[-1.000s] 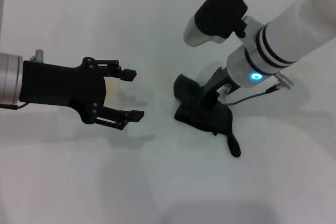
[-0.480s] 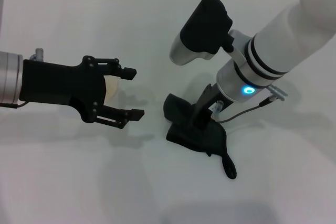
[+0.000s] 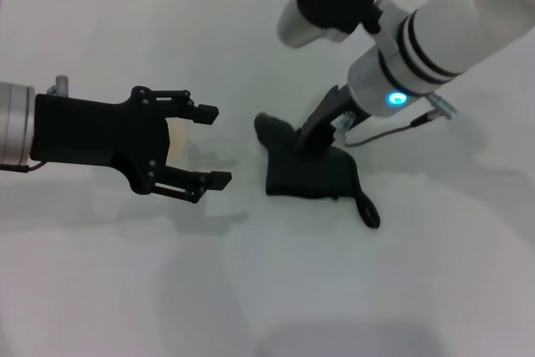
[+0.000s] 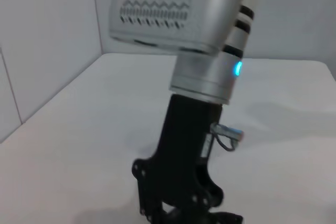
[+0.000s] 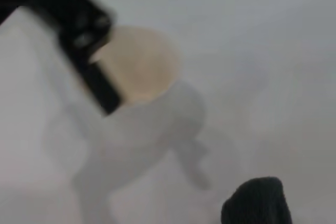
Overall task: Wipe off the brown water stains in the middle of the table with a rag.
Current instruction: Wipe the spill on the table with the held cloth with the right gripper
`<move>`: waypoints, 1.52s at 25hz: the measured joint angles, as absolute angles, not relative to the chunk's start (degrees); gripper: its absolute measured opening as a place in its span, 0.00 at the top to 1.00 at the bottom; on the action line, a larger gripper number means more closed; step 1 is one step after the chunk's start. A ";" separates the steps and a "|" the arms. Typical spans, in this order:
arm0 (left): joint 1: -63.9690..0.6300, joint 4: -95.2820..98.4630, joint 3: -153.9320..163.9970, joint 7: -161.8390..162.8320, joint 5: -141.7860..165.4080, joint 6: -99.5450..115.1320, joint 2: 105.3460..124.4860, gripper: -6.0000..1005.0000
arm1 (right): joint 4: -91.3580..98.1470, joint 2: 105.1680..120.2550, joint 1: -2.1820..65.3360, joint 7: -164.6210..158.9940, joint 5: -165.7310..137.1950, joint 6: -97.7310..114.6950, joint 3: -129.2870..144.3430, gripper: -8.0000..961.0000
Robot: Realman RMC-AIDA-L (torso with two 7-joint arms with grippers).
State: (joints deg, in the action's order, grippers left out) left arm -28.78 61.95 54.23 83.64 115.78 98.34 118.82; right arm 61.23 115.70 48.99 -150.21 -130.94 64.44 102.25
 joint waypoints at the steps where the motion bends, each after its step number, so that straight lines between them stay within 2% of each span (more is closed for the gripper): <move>1: -28.77 61.96 54.22 83.64 115.78 98.34 118.82 0.12 | 61.35 115.68 48.78 -150.18 -131.40 64.43 101.48 0.91; 11: -28.74 62.05 54.22 83.60 115.74 98.38 118.74 0.12 | 61.16 115.45 45.32 -149.32 -133.69 64.49 96.02 0.91; 27: -28.43 62.05 54.13 83.58 115.64 98.35 118.73 0.12 | 70.54 115.28 34.10 -149.32 -135.76 67.04 90.93 0.91; 38: -28.53 62.13 54.13 83.80 115.51 98.43 118.73 0.12 | 71.92 115.33 32.50 -149.45 -137.80 68.38 88.49 0.91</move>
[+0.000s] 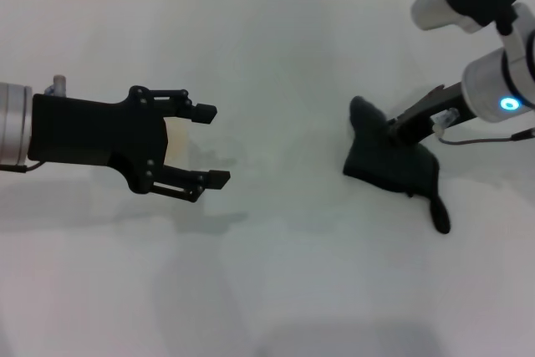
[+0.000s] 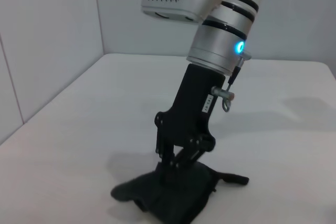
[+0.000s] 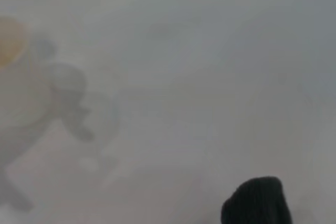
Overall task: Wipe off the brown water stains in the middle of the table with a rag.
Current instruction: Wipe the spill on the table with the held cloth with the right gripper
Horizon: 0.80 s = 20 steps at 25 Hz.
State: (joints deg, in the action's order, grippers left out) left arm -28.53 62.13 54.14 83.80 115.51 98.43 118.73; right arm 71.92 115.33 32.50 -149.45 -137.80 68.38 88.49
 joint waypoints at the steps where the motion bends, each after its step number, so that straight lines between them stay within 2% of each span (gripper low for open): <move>1: -28.42 62.28 54.14 83.80 115.34 98.43 118.73 0.12 | 71.96 115.32 32.32 -149.41 -138.12 68.62 87.96 0.91; 11: -27.55 62.49 53.89 83.98 114.23 98.28 118.65 0.12 | 75.84 115.14 26.14 -144.22 -137.09 73.21 81.22 0.90; 20: -27.24 62.50 52.87 83.81 114.22 98.59 118.59 0.12 | 75.85 115.14 24.49 -134.21 -127.26 79.78 81.19 0.90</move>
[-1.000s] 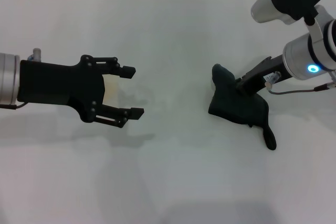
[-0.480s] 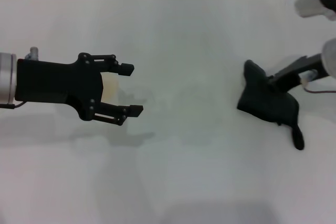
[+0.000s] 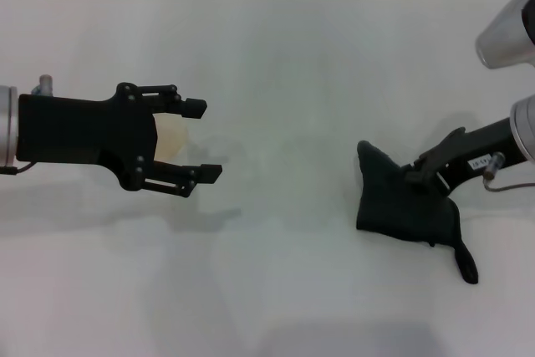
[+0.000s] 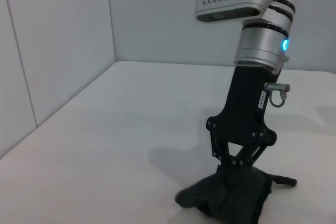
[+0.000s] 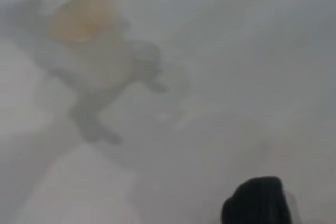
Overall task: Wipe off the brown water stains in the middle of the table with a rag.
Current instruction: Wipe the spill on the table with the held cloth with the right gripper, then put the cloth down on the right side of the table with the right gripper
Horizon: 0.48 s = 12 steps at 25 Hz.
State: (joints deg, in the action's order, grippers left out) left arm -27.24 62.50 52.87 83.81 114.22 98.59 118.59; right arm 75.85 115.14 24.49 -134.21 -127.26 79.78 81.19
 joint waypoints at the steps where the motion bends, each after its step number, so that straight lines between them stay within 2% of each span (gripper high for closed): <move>1: -27.24 62.50 52.86 83.77 114.22 98.62 118.60 0.12 | 75.81 115.14 24.27 -133.95 -127.16 79.91 81.14 0.90; 12: -27.00 62.49 52.82 83.75 114.22 98.82 118.74 0.12 | 74.57 115.13 22.73 -130.26 -123.89 80.94 76.08 0.90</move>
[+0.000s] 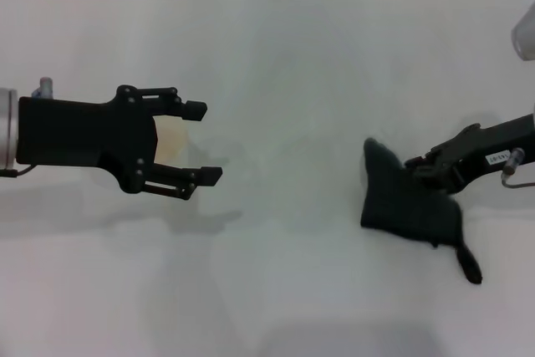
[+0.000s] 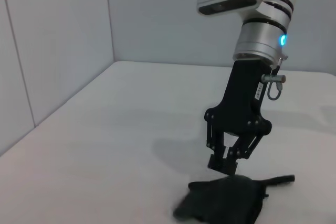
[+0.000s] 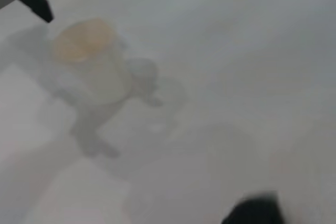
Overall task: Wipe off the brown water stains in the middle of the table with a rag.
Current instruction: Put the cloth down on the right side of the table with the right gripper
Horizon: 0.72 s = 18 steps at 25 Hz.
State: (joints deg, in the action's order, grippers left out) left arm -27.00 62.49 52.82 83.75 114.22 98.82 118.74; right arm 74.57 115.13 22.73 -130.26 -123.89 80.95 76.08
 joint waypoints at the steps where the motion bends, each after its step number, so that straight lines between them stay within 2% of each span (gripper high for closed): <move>1: -27.00 62.49 52.81 83.78 114.22 98.82 118.76 0.12 | 74.46 115.13 22.56 -130.23 -124.03 80.72 75.84 0.90; 5: -26.94 62.49 52.82 83.94 114.22 98.92 118.79 0.12 | 74.32 115.03 22.07 -129.32 -124.22 80.32 75.46 0.90; 13: -26.71 62.55 52.76 83.89 113.47 98.96 118.83 0.12 | 74.69 115.07 20.41 -125.81 -122.87 81.32 73.33 0.50; 18: -26.46 62.63 52.73 83.67 112.82 98.82 118.77 0.12 | 73.92 115.06 19.04 -120.52 -118.71 81.14 72.36 0.30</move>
State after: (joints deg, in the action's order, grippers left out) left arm -26.46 62.63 52.73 83.67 112.82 98.82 118.77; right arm 73.92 115.06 19.04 -120.52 -118.71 81.14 72.36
